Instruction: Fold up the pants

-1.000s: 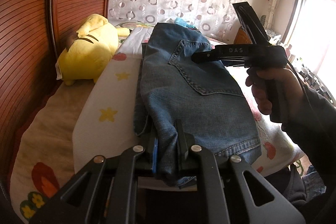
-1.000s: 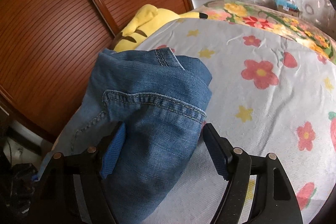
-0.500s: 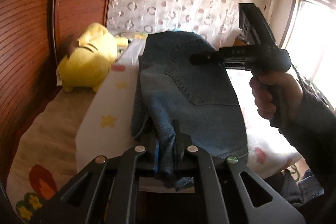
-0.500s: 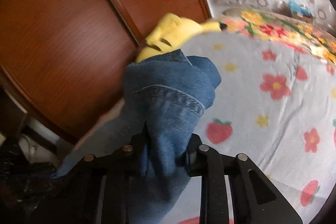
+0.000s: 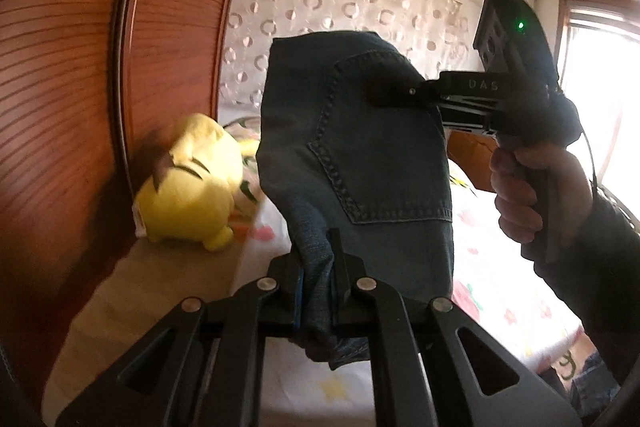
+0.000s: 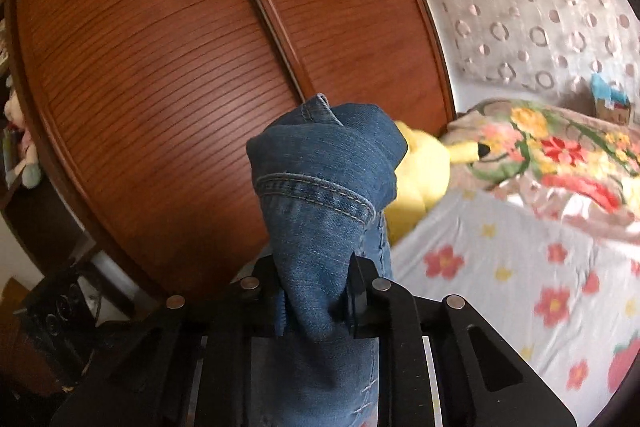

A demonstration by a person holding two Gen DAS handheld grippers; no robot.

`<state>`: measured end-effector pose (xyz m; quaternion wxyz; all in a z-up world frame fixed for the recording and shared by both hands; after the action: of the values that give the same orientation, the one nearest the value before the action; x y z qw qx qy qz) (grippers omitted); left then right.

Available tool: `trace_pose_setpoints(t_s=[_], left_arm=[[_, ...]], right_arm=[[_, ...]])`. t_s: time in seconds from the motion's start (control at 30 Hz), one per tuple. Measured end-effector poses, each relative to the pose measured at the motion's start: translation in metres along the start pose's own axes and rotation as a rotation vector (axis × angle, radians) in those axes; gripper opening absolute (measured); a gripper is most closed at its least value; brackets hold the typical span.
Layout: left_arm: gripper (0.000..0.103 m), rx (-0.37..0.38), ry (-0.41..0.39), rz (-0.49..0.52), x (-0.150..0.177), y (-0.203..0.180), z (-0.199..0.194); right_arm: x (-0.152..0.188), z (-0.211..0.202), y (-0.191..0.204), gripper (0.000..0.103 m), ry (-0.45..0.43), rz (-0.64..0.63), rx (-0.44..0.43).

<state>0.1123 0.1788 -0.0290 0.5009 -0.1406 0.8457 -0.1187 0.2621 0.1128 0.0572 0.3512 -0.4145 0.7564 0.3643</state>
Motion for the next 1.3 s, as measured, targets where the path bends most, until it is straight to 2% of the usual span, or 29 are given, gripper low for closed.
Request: trace_pose_setpoints(t_s=[0.17, 0.27, 0.4, 0.5, 0.6, 0.7, 0.73, 0.83, 0.93, 1.13, 1.17, 1.2, 1.3], left_arm=[[0.006, -0.03, 0.006, -0.005, -0.036, 0.022, 0.042], [0.006, -0.033, 0.015, 0.002, -0.054, 0.027, 0.074], [0.006, -0.035, 0.063, 0.006, -0.064, 0.03, 0.126], [0.006, -0.037, 0.115, 0.015, -0.058, 0.03, 0.16], [0.006, -0.047, 0.16, 0.026, -0.044, 0.03, 0.182], [0.007, -0.06, 0.194, 0.024, -0.031, 0.031, 0.195], [0.007, -0.065, 0.206, 0.024, -0.027, 0.032, 0.199], [0.008, -0.086, 0.238, 0.019, -0.014, 0.035, 0.207], [0.01, -0.089, 0.25, 0.016, -0.007, 0.037, 0.21], [0.012, -0.099, 0.255, 0.009, -0.005, 0.04, 0.212], [0.012, -0.1, 0.257, 0.007, -0.005, 0.04, 0.212], [0.012, -0.098, 0.258, 0.005, -0.005, 0.04, 0.212], [0.013, -0.101, 0.259, 0.008, -0.006, 0.039, 0.212]], right_arm=[[-0.034, 0.044, -0.044, 0.018, -0.006, 0.014, -0.016], [-0.039, 0.065, -0.074, 0.018, -0.02, 0.036, -0.032], [-0.032, 0.091, -0.132, 0.018, 0.002, 0.085, 0.002], [-0.018, 0.102, -0.177, 0.019, 0.035, 0.113, 0.063], [-0.002, 0.106, -0.201, 0.022, 0.076, 0.146, 0.093], [0.017, 0.109, -0.216, 0.034, 0.128, 0.129, 0.152], [0.022, 0.11, -0.219, 0.045, 0.144, 0.131, 0.176], [0.039, 0.103, -0.235, 0.059, 0.172, 0.151, 0.25], [0.046, 0.096, -0.243, 0.074, 0.203, 0.111, 0.344], [0.029, 0.081, -0.238, 0.072, 0.162, 0.005, 0.469], [0.024, 0.078, -0.234, 0.059, 0.143, -0.019, 0.48], [0.02, 0.08, -0.233, 0.051, 0.13, -0.033, 0.477], [0.012, 0.084, -0.22, 0.034, 0.1, -0.07, 0.406]])
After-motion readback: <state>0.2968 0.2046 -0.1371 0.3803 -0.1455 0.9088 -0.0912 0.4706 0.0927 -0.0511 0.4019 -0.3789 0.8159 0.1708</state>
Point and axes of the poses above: each gripper's, at about its wrist camera, not at the fingertips, and z roughly the way its jaws point, y to its left, x to its underside, the point moved 8 cm from there along z, roughly the way its jaws point, and after that the axes turned 9 degrees about -z, right-handed, at the moved point
